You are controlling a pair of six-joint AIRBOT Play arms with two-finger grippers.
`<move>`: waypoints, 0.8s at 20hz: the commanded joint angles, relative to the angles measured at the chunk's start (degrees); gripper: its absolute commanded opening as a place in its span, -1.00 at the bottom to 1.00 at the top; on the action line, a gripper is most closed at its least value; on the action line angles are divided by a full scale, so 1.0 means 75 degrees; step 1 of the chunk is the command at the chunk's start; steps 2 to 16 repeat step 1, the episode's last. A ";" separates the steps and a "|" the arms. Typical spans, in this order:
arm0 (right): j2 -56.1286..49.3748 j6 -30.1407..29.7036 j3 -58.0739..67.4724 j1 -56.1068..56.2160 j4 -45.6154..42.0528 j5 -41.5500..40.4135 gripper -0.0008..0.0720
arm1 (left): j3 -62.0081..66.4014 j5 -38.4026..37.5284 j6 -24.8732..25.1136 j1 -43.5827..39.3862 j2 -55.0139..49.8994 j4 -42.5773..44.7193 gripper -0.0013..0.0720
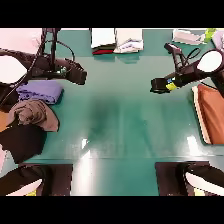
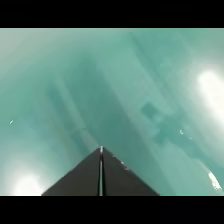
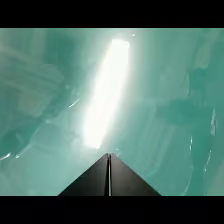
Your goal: Fold the shirts.
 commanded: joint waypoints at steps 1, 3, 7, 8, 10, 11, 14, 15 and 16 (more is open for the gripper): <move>-0.0026 -0.0012 0.0009 0.0093 0.0015 -0.0032 -0.92 | 0.0000 0.0020 0.0000 0.0000 -0.0003 0.0006 -0.88; -0.0026 -0.0012 0.0009 0.0093 0.0015 -0.0032 -0.92 | 0.0000 0.0020 0.0000 0.0000 -0.0003 0.0006 -0.88; -0.0026 -0.0012 0.0009 0.0093 0.0015 -0.0032 -0.92 | 0.0000 0.0020 0.0000 0.0000 -0.0003 0.0006 -0.88; -0.0026 -0.0012 0.0009 0.0093 0.0015 -0.0032 -0.92 | 0.0000 0.0020 0.0000 0.0000 -0.0003 0.0006 -0.88; -0.0026 -0.0012 0.0009 0.0093 0.0015 -0.0032 -0.92 | 0.0000 0.0020 0.0000 0.0000 -0.0003 0.0006 -0.88; -0.0026 -0.0012 0.0009 0.0093 0.0015 -0.0032 -0.92 | 0.0000 0.0020 0.0000 0.0000 -0.0003 0.0006 -0.88; -0.0026 -0.0012 0.0009 0.0093 0.0015 -0.0032 -0.92 | 0.0000 0.0020 0.0000 0.0000 -0.0003 0.0006 -0.88; -0.0026 -0.0012 0.0009 0.0093 0.0015 -0.0032 -0.92 | 0.0000 0.0020 0.0000 0.0000 -0.0003 0.0006 -0.88; -0.0026 -0.0012 0.0009 0.0093 0.0015 -0.0032 -0.92 | 0.0000 0.0020 0.0000 0.0000 -0.0003 0.0006 -0.88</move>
